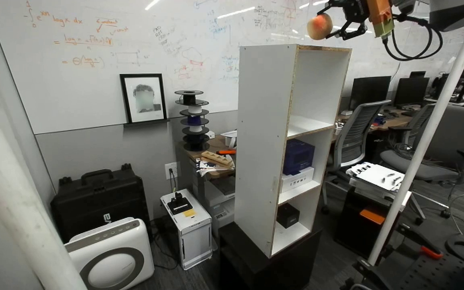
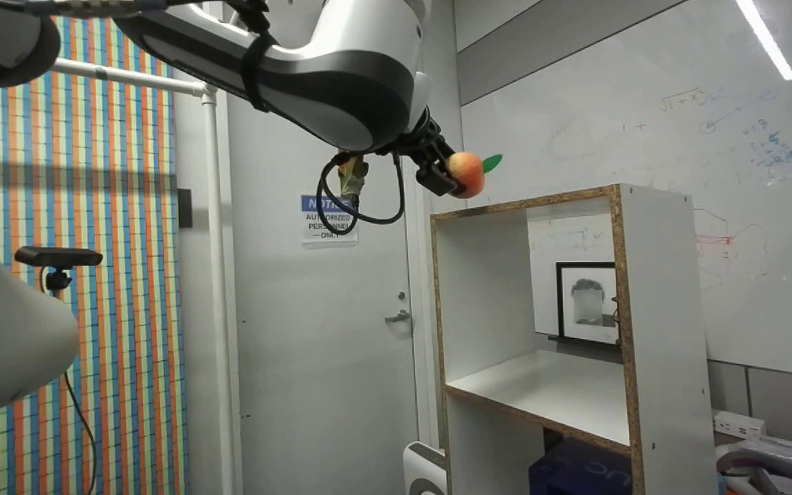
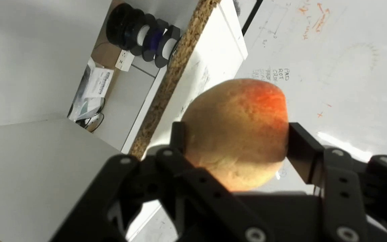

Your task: Pick up the peach from the shelf and place it on top of the shelf

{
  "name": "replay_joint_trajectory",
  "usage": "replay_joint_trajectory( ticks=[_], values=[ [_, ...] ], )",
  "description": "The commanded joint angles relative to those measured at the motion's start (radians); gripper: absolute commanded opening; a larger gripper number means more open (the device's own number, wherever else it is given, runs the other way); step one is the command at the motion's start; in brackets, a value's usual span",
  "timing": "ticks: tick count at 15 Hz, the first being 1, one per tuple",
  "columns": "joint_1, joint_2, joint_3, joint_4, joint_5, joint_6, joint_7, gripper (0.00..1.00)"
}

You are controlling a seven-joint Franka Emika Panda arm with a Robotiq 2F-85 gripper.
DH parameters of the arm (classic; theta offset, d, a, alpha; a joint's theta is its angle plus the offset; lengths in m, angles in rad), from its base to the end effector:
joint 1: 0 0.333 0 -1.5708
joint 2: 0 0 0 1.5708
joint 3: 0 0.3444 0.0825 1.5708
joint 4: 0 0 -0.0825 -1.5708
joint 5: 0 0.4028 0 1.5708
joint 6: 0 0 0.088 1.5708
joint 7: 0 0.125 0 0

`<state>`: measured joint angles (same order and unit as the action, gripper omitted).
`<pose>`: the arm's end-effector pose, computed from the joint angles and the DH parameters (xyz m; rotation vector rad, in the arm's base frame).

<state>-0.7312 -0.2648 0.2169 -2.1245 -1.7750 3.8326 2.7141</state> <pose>0.4531 -0.0762 0.6001 -1.9244 0.9846 -1.1391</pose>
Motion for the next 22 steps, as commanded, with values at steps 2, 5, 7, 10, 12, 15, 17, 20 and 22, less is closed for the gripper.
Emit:
replay_joint_trajectory(
  ticks=[2, 5, 7, 10, 12, 15, 17, 20, 22],
  values=[
    [-0.032, 0.077, 0.046, 0.091, 0.013, -0.046, 0.031, 0.48],
    [-0.033, 0.126, 0.052, 0.118, 0.006, -0.052, 0.033, 0.48],
    [-0.032, 0.139, 0.052, 0.132, 0.001, -0.054, 0.039, 0.94],
    [-0.026, 0.152, 0.051, 0.149, 0.002, -0.048, 0.038, 1.0],
    [-0.021, 0.142, 0.055, 0.144, -0.008, -0.039, 0.038, 1.0],
    [-0.016, 0.121, 0.062, 0.149, -0.024, -0.034, 0.048, 1.0],
    [-0.02, 0.127, 0.067, 0.162, -0.029, -0.025, 0.047, 1.0],
    [-0.023, 0.131, 0.073, 0.181, -0.026, -0.035, 0.046, 1.0],
    [-0.024, 0.134, 0.071, 0.192, -0.024, -0.033, 0.046, 1.0]
  ],
)
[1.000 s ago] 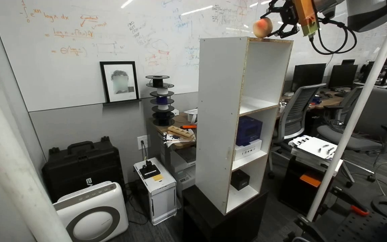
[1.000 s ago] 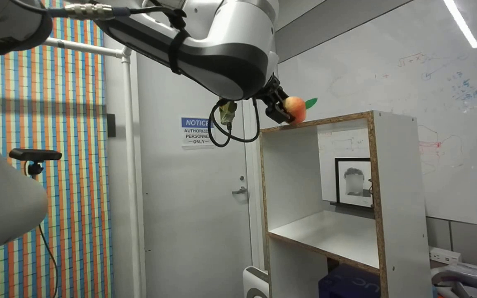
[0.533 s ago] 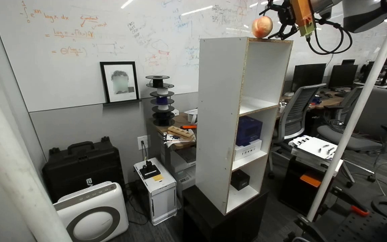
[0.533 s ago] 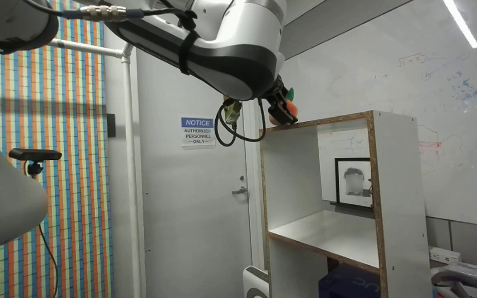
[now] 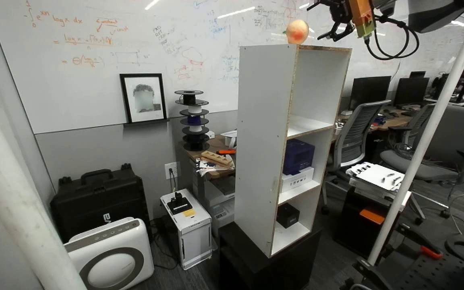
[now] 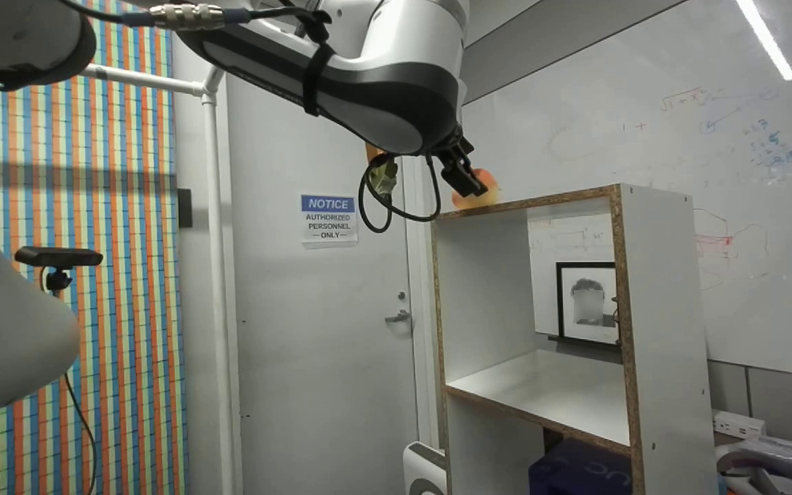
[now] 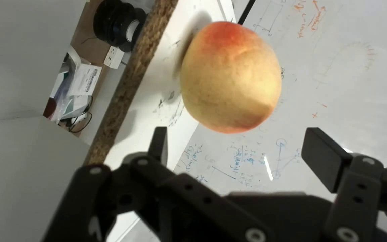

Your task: Pick up the peach from the shelf and place it on top of the shelf

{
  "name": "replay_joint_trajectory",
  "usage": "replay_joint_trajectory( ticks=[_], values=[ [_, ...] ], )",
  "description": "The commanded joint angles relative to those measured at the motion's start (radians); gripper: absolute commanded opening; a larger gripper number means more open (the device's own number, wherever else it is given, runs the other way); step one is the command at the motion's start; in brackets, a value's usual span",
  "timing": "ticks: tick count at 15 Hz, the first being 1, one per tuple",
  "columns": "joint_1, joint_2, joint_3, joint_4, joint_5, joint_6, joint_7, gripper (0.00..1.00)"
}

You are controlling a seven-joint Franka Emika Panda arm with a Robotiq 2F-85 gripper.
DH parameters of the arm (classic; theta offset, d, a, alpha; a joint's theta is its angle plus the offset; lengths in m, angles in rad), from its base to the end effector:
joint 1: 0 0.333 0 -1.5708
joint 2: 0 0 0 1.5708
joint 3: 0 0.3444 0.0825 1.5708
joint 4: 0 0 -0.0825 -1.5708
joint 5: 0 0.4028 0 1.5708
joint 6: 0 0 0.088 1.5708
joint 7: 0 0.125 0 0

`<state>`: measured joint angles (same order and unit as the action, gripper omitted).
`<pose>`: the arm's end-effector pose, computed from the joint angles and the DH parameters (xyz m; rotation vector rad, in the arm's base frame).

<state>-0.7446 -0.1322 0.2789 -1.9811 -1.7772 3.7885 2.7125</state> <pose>0.5011 -0.0825 0.6047 -1.9171 0.9541 -1.1553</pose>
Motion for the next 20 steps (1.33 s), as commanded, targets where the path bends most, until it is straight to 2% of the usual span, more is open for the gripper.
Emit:
replay_joint_trajectory(
  ticks=[1, 12, 16, 20],
  values=[
    [-0.012, 0.005, 0.008, 0.054, -0.024, 0.009, 0.048, 1.0],
    [-0.017, -0.013, 0.001, 0.059, -0.025, 0.025, 0.047, 1.0],
    [-0.018, -0.081, -0.015, 0.035, -0.045, 0.079, 0.048, 1.0],
    [-0.041, -0.138, -0.028, 0.0, -0.102, 0.193, 0.038, 1.0]
  ],
)
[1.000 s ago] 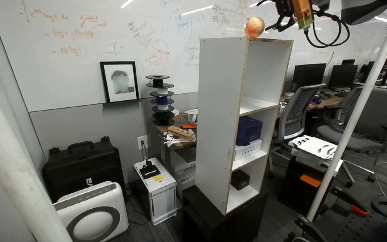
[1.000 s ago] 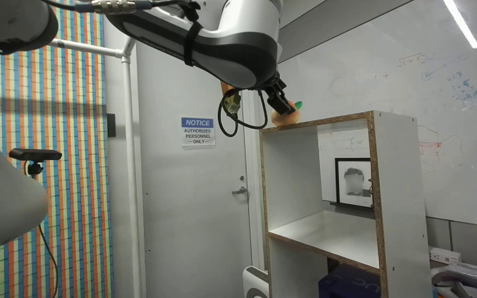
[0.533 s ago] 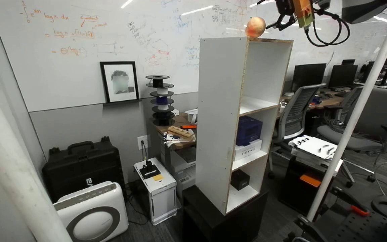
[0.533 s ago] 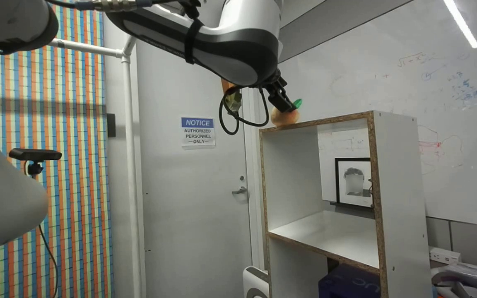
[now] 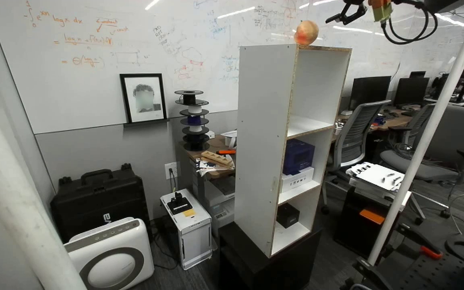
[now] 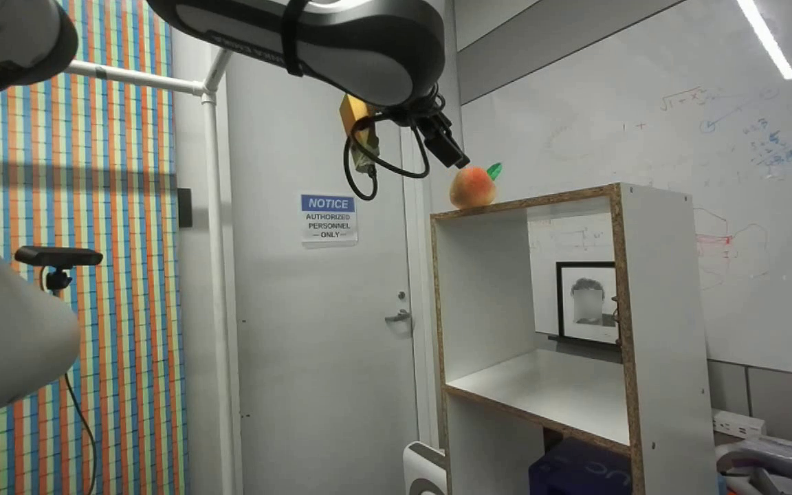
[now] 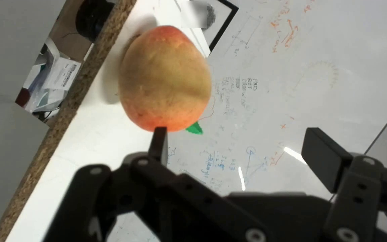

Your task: Pick up the peach from the shelf and place it on top of the shelf

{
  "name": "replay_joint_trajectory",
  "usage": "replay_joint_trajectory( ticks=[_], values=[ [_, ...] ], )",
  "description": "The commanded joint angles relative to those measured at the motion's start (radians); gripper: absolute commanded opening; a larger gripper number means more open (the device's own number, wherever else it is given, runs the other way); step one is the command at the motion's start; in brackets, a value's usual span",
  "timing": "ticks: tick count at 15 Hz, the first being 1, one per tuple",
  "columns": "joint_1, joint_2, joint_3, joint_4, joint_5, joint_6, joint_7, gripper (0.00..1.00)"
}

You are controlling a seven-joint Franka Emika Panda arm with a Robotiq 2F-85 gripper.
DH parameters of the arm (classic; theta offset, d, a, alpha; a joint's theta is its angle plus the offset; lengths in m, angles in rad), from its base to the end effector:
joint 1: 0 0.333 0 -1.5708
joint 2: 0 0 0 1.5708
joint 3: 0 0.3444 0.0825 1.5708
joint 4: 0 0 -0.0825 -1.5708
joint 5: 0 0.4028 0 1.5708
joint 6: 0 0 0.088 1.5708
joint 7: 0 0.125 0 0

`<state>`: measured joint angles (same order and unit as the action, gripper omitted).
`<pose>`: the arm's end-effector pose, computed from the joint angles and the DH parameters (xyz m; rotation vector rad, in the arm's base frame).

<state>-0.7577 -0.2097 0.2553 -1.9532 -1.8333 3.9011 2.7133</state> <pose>0.4673 -0.0754 0.6446 -1.9634 0.8124 -1.1924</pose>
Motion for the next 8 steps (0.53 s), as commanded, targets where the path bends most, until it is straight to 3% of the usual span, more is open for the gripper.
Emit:
replay_joint_trajectory(
  ticks=[1, 5, 6, 8],
  values=[
    [-0.041, -0.071, 0.0, -0.045, -0.071, 0.129, 0.037, 1.0],
    [-0.088, -0.062, 0.038, -0.12, -0.185, 0.305, 0.036, 1.0],
    [0.083, -0.037, -0.109, -0.083, -0.188, 0.213, 0.018, 1.0],
    [0.074, -0.035, -0.102, -0.123, -0.2, 0.243, 0.017, 1.0]
  ],
)
